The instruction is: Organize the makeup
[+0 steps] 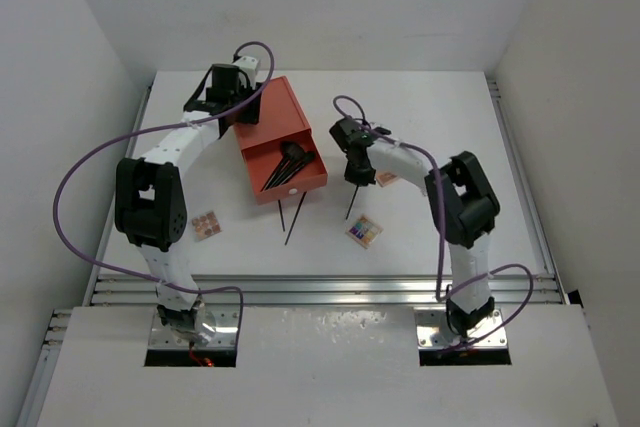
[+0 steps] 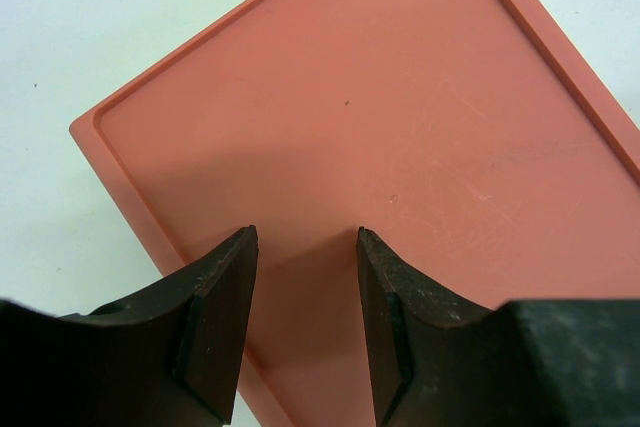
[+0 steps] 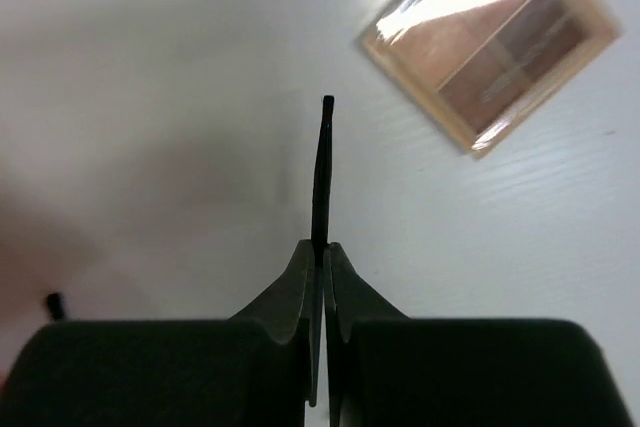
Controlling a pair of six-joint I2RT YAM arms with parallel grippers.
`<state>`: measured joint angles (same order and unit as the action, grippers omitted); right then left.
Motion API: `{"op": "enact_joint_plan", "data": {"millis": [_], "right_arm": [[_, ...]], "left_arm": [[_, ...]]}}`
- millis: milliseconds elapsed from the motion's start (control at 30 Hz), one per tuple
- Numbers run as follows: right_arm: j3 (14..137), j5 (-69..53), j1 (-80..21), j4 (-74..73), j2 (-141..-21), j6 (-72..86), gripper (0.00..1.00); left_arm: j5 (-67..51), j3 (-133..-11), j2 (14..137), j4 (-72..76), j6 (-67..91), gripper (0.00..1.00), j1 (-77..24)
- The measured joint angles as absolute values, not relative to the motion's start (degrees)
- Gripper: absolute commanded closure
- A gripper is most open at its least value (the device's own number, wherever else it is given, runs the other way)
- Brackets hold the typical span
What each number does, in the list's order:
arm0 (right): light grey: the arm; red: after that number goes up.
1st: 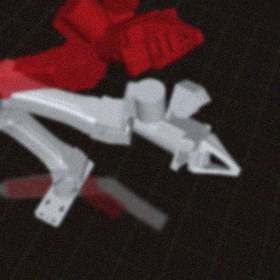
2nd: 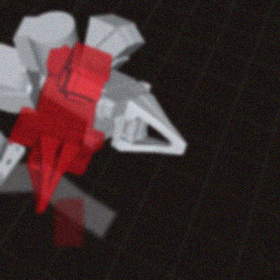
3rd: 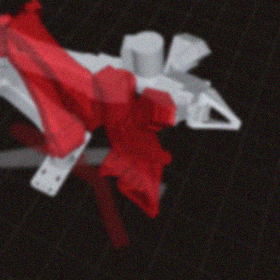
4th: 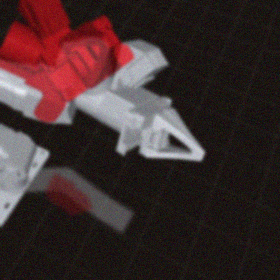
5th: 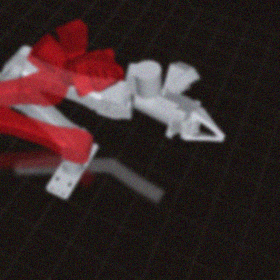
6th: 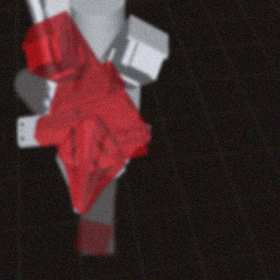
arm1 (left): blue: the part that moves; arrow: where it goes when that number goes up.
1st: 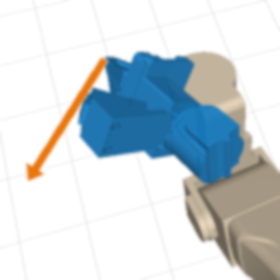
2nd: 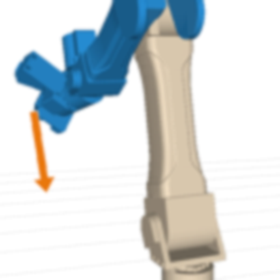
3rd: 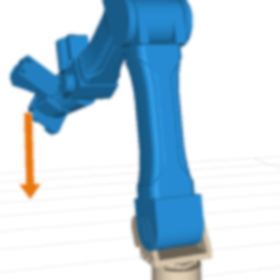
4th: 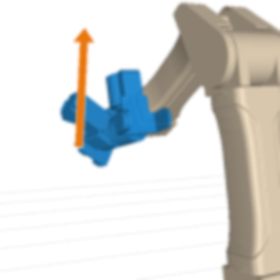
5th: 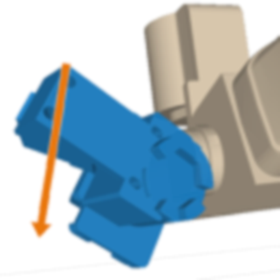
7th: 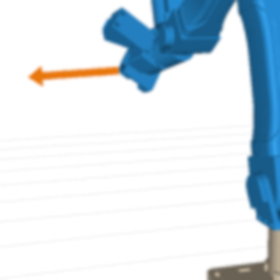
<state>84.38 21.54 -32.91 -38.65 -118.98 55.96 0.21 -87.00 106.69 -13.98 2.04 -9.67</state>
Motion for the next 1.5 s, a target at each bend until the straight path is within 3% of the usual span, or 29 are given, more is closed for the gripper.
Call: {"op": "enact_joint_plan", "data": {"millis": [233, 367, 600, 800, 1167, 1200, 1300, 1500], "right_arm": [[78.04, 32.16, -34.63, -27.68, -96.38, 55.22, 1.00], [78.13, 35.92, -39.75, -20.10, -91.11, 54.85, 1.00], [78.37, 35.81, -47.31, -11.38, -99.44, 61.65, 1.00], [86.04, 36.60, -49.63, -10.44, -112.46, 62.02, 1.00], [88.71, 37.50, -49.63, -11.14, -114.43, 66.72, 1.00], [89.54, 37.54, -49.52, -11.99, -114.74, 68.53, 0.98], [92.16, 37.47, -49.30, -13.98, -116.16, 71.90, 0.74], [94.02, 36.27, -49.25, -15.70, -117.30, 74.41, 0.51]], "left_arm": [[0.21, -87.02, 106.69, -14.04, 2.20, 0.50, -9.65], [0.16, -87.02, 106.69, -14.06, 2.28, 0.50, -9.52], [0.05, -87.02, 106.69, -14.06, 2.44, 0.51, -9.26], [0.01, -86.94, 106.63, -14.02, 2.70, 0.51, -9.26], [0.03, -86.91, 106.61, -14.04, 3.05, 0.51, -9.23], [0.03, -86.91, 106.61, -14.04, 3.07, 0.51, -9.21], [0.01, -86.91, 106.61, -14.04, 3.09, 0.51, -9.21], [0.03, -86.91, 106.61, -14.04, 3.09, 0.51, -9.21]]}}
